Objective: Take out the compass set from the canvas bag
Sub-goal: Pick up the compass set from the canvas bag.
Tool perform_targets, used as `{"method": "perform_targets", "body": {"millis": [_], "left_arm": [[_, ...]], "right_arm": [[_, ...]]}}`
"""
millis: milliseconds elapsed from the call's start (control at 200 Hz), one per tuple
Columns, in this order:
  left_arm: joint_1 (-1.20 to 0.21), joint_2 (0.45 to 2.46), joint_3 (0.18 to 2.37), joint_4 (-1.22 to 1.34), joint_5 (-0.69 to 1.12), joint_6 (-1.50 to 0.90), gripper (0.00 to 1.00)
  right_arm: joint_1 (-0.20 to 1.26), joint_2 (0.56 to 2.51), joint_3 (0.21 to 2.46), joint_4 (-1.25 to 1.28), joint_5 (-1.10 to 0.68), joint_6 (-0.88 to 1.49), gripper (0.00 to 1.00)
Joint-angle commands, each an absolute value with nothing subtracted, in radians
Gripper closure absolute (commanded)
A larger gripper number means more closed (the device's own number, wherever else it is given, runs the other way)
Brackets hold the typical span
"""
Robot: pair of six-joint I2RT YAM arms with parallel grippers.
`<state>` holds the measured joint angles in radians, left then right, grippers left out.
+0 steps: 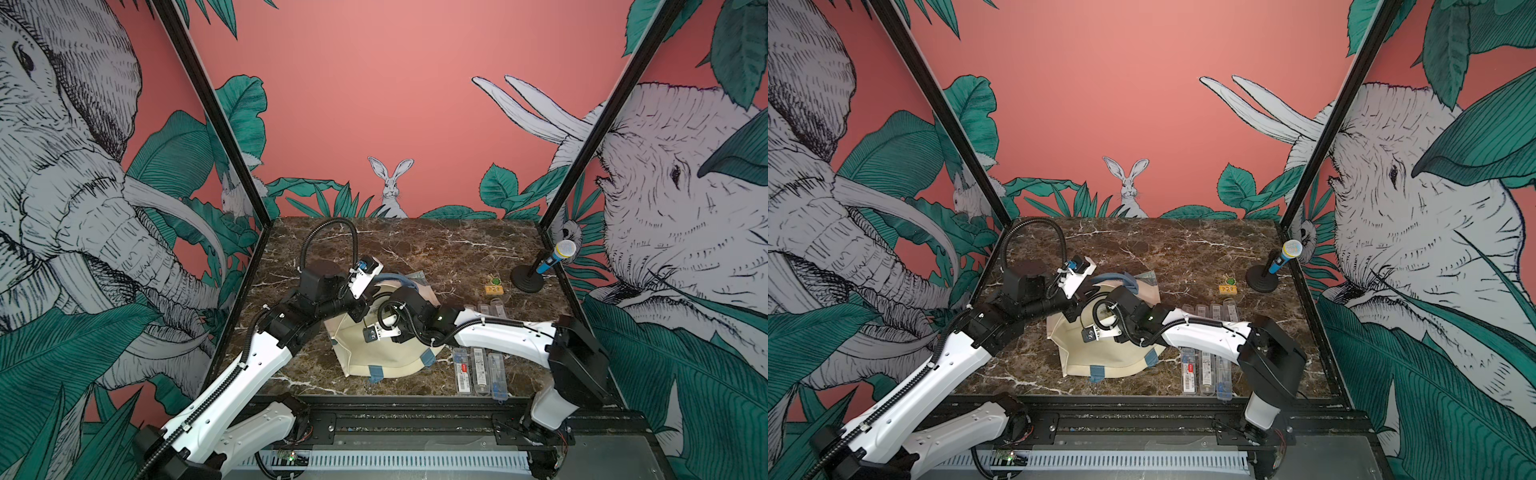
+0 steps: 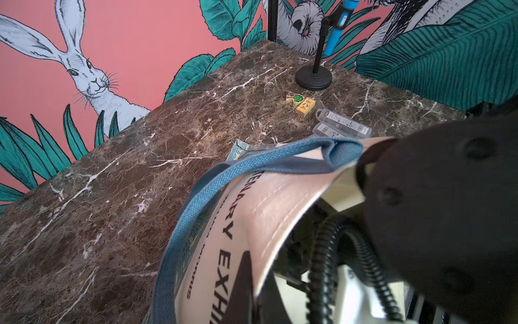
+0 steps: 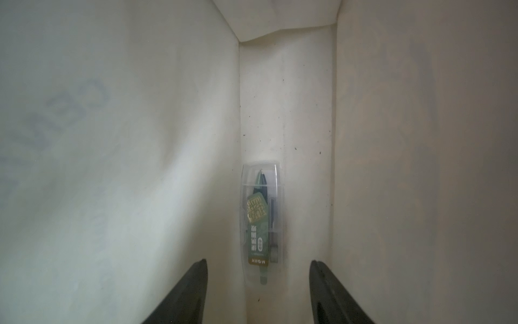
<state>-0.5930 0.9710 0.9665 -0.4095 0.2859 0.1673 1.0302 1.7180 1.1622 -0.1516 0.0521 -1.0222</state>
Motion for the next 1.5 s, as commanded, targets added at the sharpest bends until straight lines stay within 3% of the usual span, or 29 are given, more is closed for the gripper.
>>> {"method": "perform_targets", "body": {"millis": [0, 385, 635, 770, 1130, 1495], "left_arm": [[-0.592, 0.948, 1.003, -0.395, 0.328, 0.146, 1.00], [-0.593, 0.957, 1.000, -0.400, 0.369, 0.155, 1.00], [-0.592, 0.950, 0.992, -0.410, 0.373, 0.158, 1.00], [-0.593, 0.942, 0.985, -0.410, 0.362, 0.164, 1.00], [-0.591, 0.940, 0.964, -0.380, 0.330, 0.175, 1.00], [-0.592, 0.933, 0.936, -0.348, 0.310, 0.177, 1.00]], "right_arm": [[1.014, 1.779, 1.196, -0.108, 0.025, -1.071, 0.40], [0.980, 1.929, 1.222, 0.019, 0.095, -1.048, 0.39], [0.940, 2.009, 1.291, -0.023, 0.145, -0.886, 0.26], [0.934, 2.051, 1.349, -0.119, 0.136, -0.789, 0.25], [0.935, 2.124, 1.556, -0.519, -0.019, -0.623, 0.46], [0.934, 2.092, 1.623, -0.654, -0.189, -0.528, 0.50]]}}
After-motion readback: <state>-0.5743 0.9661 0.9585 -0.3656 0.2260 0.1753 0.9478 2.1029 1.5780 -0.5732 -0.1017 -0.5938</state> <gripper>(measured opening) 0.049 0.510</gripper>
